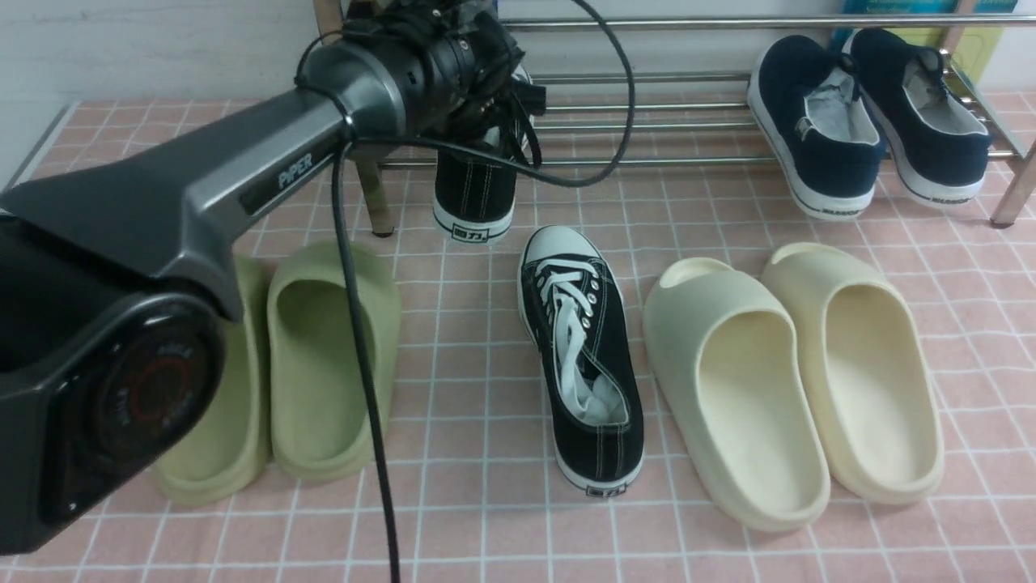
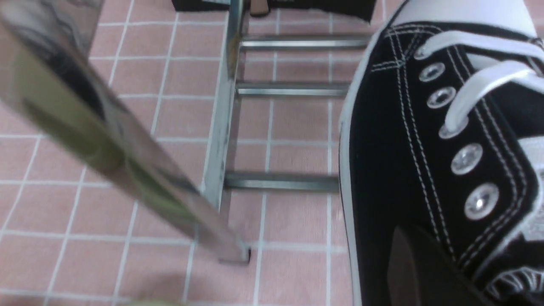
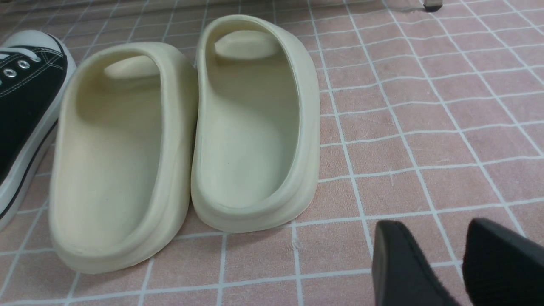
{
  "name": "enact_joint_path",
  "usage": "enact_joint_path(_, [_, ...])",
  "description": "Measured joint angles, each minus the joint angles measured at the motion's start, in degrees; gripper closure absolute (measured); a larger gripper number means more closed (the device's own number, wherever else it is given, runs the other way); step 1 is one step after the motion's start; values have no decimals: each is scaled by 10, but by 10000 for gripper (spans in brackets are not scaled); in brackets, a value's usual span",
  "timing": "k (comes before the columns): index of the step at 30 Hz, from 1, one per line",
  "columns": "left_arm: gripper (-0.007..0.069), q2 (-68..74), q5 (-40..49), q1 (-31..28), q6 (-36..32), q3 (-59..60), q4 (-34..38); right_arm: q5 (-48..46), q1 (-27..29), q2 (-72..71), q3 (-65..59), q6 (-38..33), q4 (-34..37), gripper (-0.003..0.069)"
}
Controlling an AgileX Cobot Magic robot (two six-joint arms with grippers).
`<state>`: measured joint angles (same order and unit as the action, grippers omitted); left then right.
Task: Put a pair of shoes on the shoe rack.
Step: Use the left arm to put a shoe into the shoe rack
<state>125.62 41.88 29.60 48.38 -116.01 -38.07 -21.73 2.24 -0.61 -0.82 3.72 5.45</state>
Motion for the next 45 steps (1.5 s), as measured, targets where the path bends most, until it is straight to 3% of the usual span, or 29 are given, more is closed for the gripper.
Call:
enact_joint_path(14, [580,64,-123,-37,31,-42,-8,0,0,0,0,0,0,419])
enact_joint_path(20, [440,63,-139,-38,38,-45,-10,0,0,0,0,0,0,419])
enact_joint_path(23, [306,63,-137,-37,43,-47,-11,0,0,0,0,0,0,419])
enact_joint_path(26, [223,54,-104,-37,42,-47,1,0,0,0,0,0,0,419])
enact_joint_path(28, [209,34,-65,-32,16,-47,22,0,0,0,0,0,0,419])
enact_joint_path(31, [229,-15,-10,-15,-77,-47,51,0,0,0,0,0,0,419])
enact_joint_path(36, [375,-92,84,11,-222,-54,124,0,0,0,0,0,0,419])
enact_joint_path(37, [383,-92,84,11,-226,-54,128,0,0,0,0,0,0,419])
enact_joint_path(39, [494,-95,153,11,-271,-51,166,0,0,0,0,0,0,419])
enact_joint_path(42, [596,-71,203,8,-302,-37,186,0,0,0,0,0,0,419])
enact_joint_path(45, [622,-28,229,8,-320,-31,199,0,0,0,0,0,0,419])
